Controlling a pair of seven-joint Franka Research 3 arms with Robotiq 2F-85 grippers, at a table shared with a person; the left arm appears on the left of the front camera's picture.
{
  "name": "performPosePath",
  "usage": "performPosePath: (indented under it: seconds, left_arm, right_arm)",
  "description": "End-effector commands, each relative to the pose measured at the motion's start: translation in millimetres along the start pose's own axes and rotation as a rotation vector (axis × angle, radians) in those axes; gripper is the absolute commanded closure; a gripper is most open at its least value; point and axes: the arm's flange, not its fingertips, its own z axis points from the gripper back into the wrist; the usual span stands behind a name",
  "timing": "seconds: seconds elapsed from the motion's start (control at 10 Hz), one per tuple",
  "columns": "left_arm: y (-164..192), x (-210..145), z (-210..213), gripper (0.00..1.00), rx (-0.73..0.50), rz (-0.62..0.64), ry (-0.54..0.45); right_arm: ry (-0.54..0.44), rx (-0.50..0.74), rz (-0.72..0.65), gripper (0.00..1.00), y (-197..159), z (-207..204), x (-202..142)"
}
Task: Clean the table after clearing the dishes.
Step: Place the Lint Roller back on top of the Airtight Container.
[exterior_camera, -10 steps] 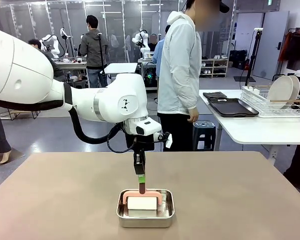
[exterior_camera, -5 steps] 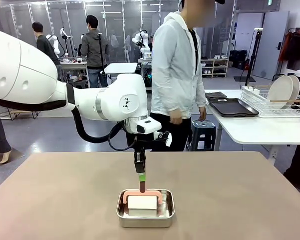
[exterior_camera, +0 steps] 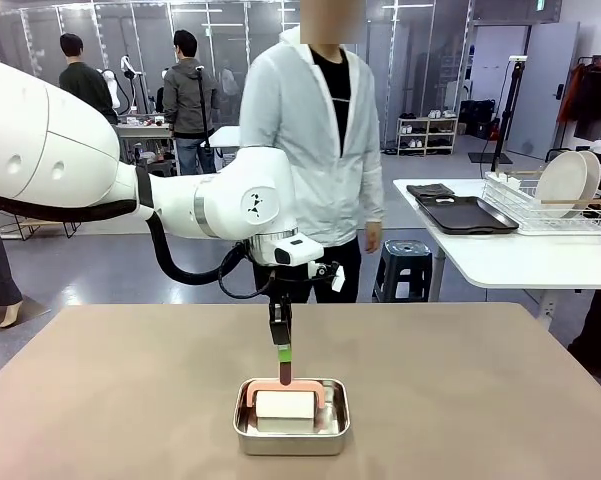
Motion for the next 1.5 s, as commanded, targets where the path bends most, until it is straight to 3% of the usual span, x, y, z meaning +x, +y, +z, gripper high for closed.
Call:
performPosePath:
  seconds: [0.0,0.5,1.2,1.4]
  left_arm:
    - [7,-5,-8,0.77,0.029,-0.028,-0.005]
    - [1,-8,9,0.01,0.078,-0.014,-0.035]
    - [-10,-17,26,0.0,0.122,-0.006,-0.078]
    - [1,-3,30,0.0,0.096,0.006,-0.039]
  right_arm:
    - [0.001,0.004,0.01,0.0,3,-1,0]
    - [0.001,0.004,0.01,0.0,3,-1,0]
    - [0.001,0.004,0.01,0.0,3,-1,0]
    - [0.001,0.004,0.01,0.0,3,-1,0]
